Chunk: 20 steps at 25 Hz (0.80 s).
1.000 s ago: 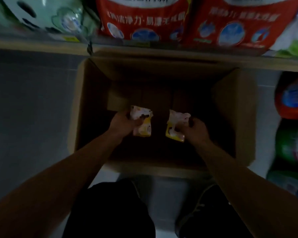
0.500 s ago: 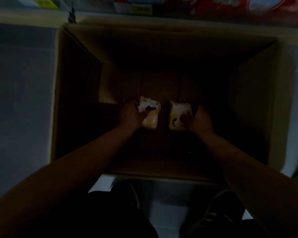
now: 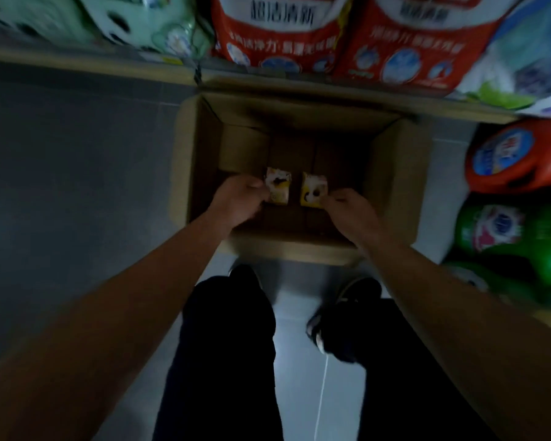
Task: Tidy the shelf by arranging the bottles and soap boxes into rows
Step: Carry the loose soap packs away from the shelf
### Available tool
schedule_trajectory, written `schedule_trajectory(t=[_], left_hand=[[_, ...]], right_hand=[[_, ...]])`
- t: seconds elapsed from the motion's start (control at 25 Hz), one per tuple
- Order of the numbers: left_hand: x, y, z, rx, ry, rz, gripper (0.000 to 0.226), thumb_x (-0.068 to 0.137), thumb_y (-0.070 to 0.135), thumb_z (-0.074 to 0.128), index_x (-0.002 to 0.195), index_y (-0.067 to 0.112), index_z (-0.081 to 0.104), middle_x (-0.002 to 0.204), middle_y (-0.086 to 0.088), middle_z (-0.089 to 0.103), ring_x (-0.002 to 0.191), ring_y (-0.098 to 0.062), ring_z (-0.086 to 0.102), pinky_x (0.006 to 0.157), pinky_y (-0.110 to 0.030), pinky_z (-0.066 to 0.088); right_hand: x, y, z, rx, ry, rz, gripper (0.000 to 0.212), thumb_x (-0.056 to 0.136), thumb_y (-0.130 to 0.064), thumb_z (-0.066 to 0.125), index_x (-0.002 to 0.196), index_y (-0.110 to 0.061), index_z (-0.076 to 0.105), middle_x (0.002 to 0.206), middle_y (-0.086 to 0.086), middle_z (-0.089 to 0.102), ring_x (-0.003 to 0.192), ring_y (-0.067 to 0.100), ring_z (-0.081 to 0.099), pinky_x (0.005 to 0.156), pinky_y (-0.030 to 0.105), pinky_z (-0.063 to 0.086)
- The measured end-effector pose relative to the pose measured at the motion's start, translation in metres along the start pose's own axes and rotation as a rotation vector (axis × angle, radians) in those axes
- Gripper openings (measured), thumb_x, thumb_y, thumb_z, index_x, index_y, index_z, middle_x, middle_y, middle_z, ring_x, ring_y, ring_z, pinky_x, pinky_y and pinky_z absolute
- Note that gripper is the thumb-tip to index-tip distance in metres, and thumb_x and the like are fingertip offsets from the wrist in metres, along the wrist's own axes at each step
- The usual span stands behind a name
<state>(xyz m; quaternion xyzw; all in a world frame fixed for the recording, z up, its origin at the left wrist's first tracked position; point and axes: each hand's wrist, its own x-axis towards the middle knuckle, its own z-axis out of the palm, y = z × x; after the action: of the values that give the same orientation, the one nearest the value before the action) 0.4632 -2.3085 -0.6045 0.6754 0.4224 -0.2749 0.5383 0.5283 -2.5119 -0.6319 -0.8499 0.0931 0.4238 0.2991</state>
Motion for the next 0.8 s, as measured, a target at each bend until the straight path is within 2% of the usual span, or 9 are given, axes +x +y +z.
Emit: schedule_trajectory(t=[0.08, 0.2, 0.24, 0.32, 0.4, 0.48, 0.56, 0.68, 0.8], left_hand=[[-0.096, 0.034, -0.018, -0.117, -0.052, -0.027, 0.008, 0.093, 0.014, 0.058, 0.090, 0.020, 0.061, 0.087, -0.007, 0.062, 0.074, -0.020, 0.058, 0.066, -0.031, 0.049], [-0.234, 0.072, -0.044, -0.175, -0.075, -0.053, 0.020, 0.094, 0.014, 0.057, 0.114, 0.014, 0.061, 0.094, -0.009, 0.063, 0.078, -0.022, 0.058, 0.074, -0.035, 0.048], [-0.272, 0.078, -0.051, -0.184, -0.067, -0.060, 0.023, 0.095, 0.016, 0.057, 0.118, 0.014, 0.060, 0.093, -0.009, 0.063, 0.078, -0.022, 0.058, 0.072, -0.034, 0.050], [-0.350, 0.092, -0.068, -0.224, -0.056, -0.045, 0.021, 0.096, 0.017, 0.056, 0.117, 0.015, 0.060, 0.090, -0.008, 0.062, 0.075, -0.020, 0.059, 0.067, -0.029, 0.052], [-0.413, 0.099, -0.078, -0.238, -0.045, -0.004, 0.014, 0.096, 0.018, 0.057, 0.109, 0.018, 0.063, 0.094, -0.008, 0.065, 0.080, -0.020, 0.062, 0.072, -0.032, 0.055], [-0.464, 0.096, -0.084, -0.195, -0.036, 0.048, 0.009, 0.096, 0.019, 0.057, 0.102, 0.021, 0.063, 0.095, -0.008, 0.067, 0.080, -0.021, 0.064, 0.077, -0.035, 0.056], [-0.499, 0.084, -0.083, -0.170, -0.029, 0.072, 0.008, 0.095, 0.019, 0.056, 0.098, 0.023, 0.063, 0.091, -0.007, 0.067, 0.075, -0.019, 0.063, 0.071, -0.034, 0.056], [-0.549, 0.052, -0.075, -0.215, 0.017, 0.097, 0.012, 0.097, 0.018, 0.054, 0.090, 0.027, 0.060, 0.090, -0.007, 0.066, 0.069, -0.017, 0.061, 0.061, -0.028, 0.052], [-0.595, 0.007, -0.051, -0.368, 0.130, 0.042, 0.009, 0.098, 0.020, 0.053, 0.105, 0.021, 0.059, 0.096, -0.006, 0.067, 0.076, -0.020, 0.063, 0.068, -0.031, 0.054]], right_hand=[[-0.089, -0.032, -0.032, 0.034, -0.046, -0.025, 0.045, 0.092, -0.049, 0.055, 0.125, -0.019, 0.059, 0.114, 0.000, 0.059, 0.090, 0.011, 0.053, 0.070, 0.018, 0.039], [-0.224, -0.069, -0.080, 0.032, -0.076, -0.061, 0.044, 0.092, -0.047, 0.056, 0.127, -0.019, 0.060, 0.121, -0.001, 0.060, 0.108, 0.016, 0.054, 0.085, 0.028, 0.040], [-0.262, -0.077, -0.092, 0.024, -0.074, -0.074, 0.043, 0.092, -0.046, 0.056, 0.126, -0.019, 0.061, 0.120, -0.001, 0.062, 0.108, 0.016, 0.056, 0.084, 0.026, 0.042], [-0.342, -0.093, -0.117, 0.009, -0.054, -0.124, 0.040, 0.092, -0.044, 0.056, 0.123, -0.020, 0.062, 0.112, -0.005, 0.062, 0.101, 0.013, 0.056, 0.073, 0.017, 0.040], [-0.408, -0.104, -0.132, 0.010, -0.026, -0.178, 0.037, 0.091, -0.043, 0.057, 0.120, -0.020, 0.063, 0.107, -0.006, 0.062, 0.096, 0.010, 0.056, 0.068, 0.017, 0.038], [-0.461, -0.105, -0.137, 0.011, -0.016, -0.212, 0.034, 0.091, -0.041, 0.059, 0.118, -0.020, 0.064, 0.107, -0.004, 0.063, 0.096, 0.011, 0.057, 0.074, 0.023, 0.038], [-0.496, -0.096, -0.134, 0.039, -0.035, -0.215, 0.034, 0.092, -0.039, 0.059, 0.119, -0.018, 0.064, 0.109, -0.004, 0.062, 0.099, 0.012, 0.056, 0.079, 0.024, 0.037], [-0.544, -0.069, -0.130, 0.042, -0.079, -0.268, 0.031, 0.095, -0.039, 0.057, 0.119, -0.020, 0.063, 0.109, -0.006, 0.060, 0.102, 0.012, 0.056, 0.078, 0.024, 0.038], [-0.578, -0.039, -0.125, 0.041, -0.188, -0.287, 0.021, 0.097, -0.033, 0.056, 0.111, -0.020, 0.064, 0.110, 0.000, 0.064, 0.101, 0.016, 0.057, 0.084, 0.027, 0.041]])
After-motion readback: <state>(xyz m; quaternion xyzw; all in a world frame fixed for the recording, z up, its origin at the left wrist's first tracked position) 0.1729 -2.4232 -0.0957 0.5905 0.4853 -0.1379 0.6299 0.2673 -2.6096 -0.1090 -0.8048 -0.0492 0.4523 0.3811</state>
